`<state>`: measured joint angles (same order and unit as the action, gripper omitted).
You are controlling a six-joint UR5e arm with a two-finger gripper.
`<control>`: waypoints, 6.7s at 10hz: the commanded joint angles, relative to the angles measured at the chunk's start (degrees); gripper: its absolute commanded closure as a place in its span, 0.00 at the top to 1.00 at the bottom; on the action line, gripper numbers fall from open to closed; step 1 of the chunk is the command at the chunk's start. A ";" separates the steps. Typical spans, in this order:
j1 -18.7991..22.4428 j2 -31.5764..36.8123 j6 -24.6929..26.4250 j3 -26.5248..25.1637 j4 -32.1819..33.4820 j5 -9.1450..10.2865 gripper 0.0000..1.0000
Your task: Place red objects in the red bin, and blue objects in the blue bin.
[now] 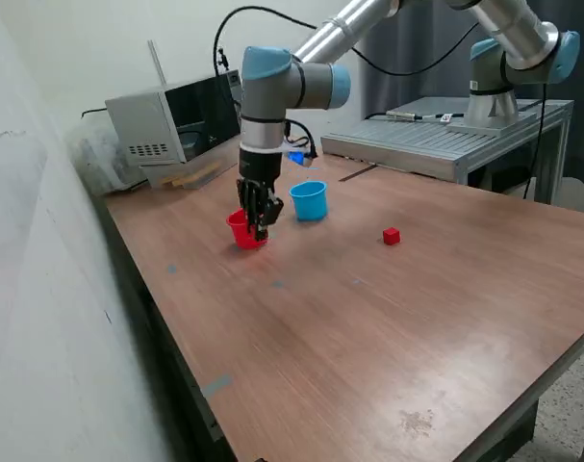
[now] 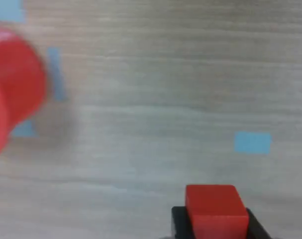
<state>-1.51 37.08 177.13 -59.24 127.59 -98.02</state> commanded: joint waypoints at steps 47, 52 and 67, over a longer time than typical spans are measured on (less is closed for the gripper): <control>2.73 26.11 9.37 -44.99 1.88 10.92 1.00; 9.41 26.11 10.16 -44.47 2.23 10.92 1.00; 5.81 18.64 20.80 -39.98 7.24 7.58 1.00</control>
<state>4.40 56.02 197.93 -99.09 134.47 -90.44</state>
